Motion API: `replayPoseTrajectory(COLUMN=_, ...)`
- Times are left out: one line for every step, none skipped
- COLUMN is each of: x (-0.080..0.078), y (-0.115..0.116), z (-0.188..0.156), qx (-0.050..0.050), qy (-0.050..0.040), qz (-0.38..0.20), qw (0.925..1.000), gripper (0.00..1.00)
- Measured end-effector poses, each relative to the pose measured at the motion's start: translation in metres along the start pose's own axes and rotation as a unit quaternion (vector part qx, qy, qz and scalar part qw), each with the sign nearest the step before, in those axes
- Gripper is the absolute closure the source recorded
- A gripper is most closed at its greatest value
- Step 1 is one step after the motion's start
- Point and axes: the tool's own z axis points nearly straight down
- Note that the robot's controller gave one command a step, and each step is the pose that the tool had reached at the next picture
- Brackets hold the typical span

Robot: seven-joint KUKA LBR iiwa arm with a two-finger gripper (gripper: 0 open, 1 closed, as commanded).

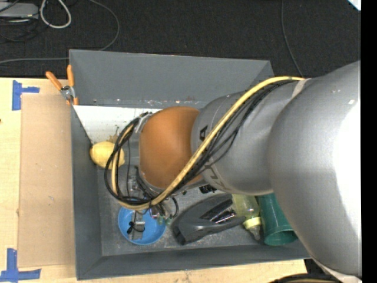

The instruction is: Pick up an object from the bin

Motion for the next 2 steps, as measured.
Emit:
replayPoseTrajectory(x=0.027, y=-0.01, z=0.072, qx=-0.001, qy=-0.0036, qz=0.011, qw=0.9999, gripper=0.0)
replayPoseTrajectory(x=0.013, y=0.012, z=0.074, qx=0.0, qy=0.0032, qz=0.013, qw=0.9999, gripper=1.0)
